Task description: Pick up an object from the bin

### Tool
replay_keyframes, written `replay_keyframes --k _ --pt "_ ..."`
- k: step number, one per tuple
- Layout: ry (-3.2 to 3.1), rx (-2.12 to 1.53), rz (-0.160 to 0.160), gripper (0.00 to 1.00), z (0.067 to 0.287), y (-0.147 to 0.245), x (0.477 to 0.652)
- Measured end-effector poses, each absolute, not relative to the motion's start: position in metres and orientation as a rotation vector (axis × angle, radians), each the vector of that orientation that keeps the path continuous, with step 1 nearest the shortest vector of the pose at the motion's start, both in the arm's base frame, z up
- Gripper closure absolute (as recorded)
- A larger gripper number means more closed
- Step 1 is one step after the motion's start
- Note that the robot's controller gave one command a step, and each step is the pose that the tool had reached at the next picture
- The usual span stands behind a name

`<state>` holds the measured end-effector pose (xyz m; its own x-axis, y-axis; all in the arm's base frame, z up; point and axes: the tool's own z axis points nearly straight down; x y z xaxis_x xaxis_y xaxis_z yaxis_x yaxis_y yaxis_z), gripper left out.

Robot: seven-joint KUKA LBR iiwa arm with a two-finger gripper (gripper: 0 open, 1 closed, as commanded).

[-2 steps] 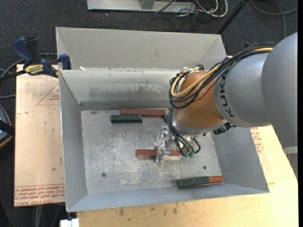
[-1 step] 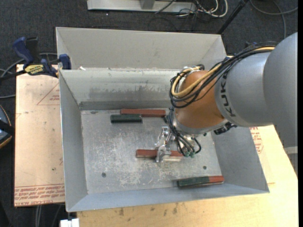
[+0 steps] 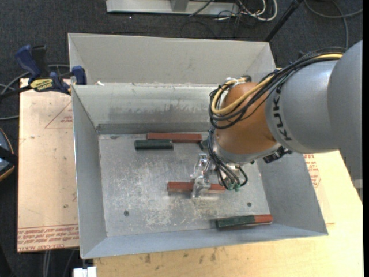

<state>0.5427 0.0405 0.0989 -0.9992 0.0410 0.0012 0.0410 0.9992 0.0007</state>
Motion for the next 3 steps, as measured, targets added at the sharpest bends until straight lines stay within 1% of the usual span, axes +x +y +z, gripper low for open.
replay_keyframes --k 1,3 --pt "-3.142 -0.065 -0.002 1.0 0.113 0.041 0.544" --pt "-3.143 -0.065 -0.002 1.0 0.132 0.041 0.544"
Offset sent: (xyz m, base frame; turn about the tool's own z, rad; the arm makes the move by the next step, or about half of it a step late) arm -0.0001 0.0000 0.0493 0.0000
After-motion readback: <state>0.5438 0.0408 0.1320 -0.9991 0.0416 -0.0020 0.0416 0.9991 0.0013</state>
